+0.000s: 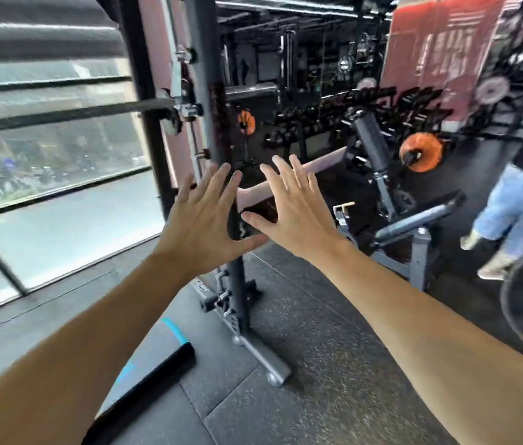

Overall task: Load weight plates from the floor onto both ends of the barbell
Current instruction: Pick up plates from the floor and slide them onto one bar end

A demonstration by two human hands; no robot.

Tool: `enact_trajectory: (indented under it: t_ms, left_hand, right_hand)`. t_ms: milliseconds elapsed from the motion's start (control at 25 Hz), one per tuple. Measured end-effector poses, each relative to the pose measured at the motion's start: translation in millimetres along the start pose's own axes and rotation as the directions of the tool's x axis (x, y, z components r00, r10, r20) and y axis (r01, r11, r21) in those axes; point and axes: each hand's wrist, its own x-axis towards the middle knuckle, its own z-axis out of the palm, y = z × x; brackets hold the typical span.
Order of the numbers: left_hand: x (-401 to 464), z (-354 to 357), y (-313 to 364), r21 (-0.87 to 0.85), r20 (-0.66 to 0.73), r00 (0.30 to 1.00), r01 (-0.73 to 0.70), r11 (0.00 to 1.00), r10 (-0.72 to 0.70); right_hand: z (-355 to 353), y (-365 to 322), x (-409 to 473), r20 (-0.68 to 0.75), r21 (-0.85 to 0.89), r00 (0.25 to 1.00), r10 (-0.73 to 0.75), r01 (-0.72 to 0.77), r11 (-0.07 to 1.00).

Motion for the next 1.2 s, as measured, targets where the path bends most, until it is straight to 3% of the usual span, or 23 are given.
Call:
enact_trajectory:
  t_ms: [320,480,1200]
  left_hand:
    - [95,62,78,-0.056,-0.016,0.991,-0.134,0.989,0.133]
    - [145,110,94,-0.073,0.001,0.991,-0.132,0.989,0.133]
    - [450,343,92,-0.153,0.160,0.982,-0.071,0.986,0.095]
  right_hand:
    - [22,150,-29,0.080,-0.070,0.987,0.140,-0.134,0.989]
    - [57,212,-23,0.139,-0.094,0.976,0.165,-0.153,0.984]
    - [261,443,184,0.250,-0.044,0.950,0.185,-0.180,0.983]
